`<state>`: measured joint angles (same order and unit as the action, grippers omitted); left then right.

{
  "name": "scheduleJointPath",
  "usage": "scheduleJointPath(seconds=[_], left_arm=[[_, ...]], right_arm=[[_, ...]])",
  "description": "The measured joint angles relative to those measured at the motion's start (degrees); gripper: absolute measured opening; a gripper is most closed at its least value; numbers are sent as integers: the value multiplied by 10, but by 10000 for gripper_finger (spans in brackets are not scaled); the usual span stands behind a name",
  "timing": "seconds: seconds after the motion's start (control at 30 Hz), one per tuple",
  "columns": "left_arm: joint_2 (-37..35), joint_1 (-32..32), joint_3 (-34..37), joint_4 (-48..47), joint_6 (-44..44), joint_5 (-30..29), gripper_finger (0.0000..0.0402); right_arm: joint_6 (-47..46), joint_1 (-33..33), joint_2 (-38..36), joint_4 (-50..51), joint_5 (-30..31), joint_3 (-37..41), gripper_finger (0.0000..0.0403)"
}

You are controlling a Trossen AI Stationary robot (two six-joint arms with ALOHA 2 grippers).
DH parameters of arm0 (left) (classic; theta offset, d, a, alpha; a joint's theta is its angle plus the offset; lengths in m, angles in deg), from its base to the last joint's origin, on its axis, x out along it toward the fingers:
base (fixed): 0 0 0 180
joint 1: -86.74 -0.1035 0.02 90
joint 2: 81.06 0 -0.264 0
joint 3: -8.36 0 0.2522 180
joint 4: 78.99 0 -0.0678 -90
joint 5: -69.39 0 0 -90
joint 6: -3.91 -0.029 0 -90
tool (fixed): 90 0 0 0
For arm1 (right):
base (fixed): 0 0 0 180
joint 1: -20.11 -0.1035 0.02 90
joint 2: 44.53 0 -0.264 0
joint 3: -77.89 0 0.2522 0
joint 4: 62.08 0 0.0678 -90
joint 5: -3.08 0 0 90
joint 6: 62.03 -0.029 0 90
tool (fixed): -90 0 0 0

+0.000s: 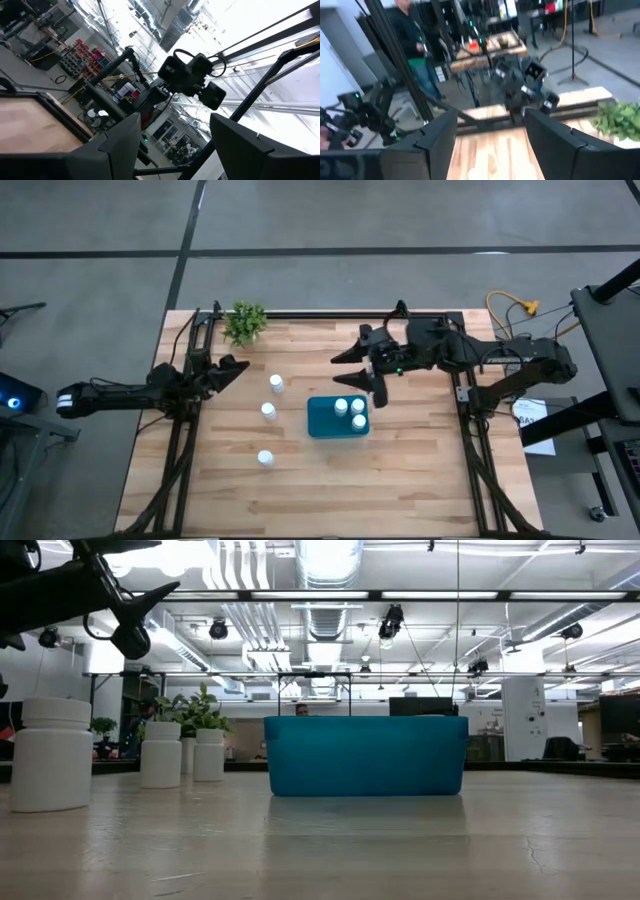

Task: Pick and place pill bottles into a basket
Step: Put the white pill bottle into the blue bin

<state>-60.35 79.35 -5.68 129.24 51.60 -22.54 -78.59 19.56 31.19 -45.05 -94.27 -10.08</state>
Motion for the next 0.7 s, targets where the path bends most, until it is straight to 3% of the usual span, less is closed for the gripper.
scheduleJointPath(seconds=[0.3,0.7], left_arm=[[2,0,0,3,0,0,222],[3,0,-2,21,-2,-1,222]], right_arm=[[-8,1,-104,-122,35,133,182],[-23,1,-220,-252,62,294,60]])
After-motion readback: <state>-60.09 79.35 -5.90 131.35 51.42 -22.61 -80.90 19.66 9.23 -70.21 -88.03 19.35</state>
